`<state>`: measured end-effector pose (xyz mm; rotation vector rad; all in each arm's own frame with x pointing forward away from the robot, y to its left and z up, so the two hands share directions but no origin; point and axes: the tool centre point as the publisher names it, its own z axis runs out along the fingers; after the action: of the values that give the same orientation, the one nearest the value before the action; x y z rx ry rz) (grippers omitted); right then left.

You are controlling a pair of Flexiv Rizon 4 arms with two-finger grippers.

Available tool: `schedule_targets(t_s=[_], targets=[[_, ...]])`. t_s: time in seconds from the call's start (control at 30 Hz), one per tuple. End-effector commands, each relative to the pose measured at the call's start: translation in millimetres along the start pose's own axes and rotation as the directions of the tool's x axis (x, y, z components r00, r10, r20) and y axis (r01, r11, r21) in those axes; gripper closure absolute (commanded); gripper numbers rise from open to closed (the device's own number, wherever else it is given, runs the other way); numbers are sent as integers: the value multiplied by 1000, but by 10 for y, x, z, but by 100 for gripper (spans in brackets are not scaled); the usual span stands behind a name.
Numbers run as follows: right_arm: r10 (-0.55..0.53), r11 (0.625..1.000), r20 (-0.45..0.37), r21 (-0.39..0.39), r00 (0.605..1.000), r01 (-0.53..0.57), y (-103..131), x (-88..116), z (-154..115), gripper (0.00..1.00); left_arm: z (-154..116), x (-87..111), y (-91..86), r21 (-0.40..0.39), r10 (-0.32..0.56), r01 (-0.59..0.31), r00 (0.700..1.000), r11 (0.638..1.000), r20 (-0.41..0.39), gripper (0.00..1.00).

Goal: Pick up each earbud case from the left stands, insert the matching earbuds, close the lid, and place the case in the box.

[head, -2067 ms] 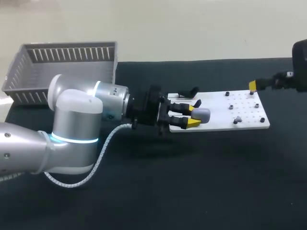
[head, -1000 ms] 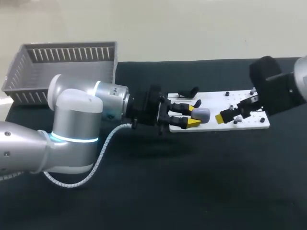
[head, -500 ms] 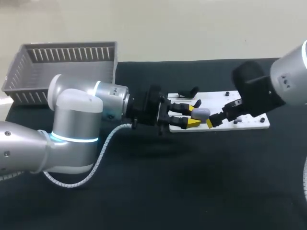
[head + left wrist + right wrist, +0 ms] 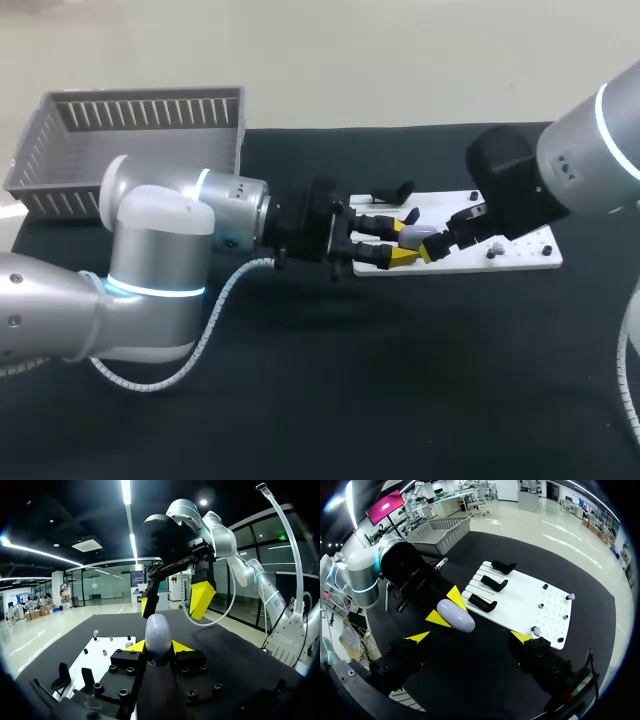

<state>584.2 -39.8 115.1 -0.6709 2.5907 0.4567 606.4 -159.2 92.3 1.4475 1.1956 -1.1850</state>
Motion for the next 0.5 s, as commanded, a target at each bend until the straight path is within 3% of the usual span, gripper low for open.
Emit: schedule_targets(t_s=[0.03,0.5], targets=[[5,1000,-1,31,1000,-5,3,-23,55,0,-2,13,-9,-4,3,-3,1000,1000,4,100],[27,999,-8,39,1000,-27,-73,-57,128,0,-2,13,-9,-4,3,-3,1000,1000,4,100]])
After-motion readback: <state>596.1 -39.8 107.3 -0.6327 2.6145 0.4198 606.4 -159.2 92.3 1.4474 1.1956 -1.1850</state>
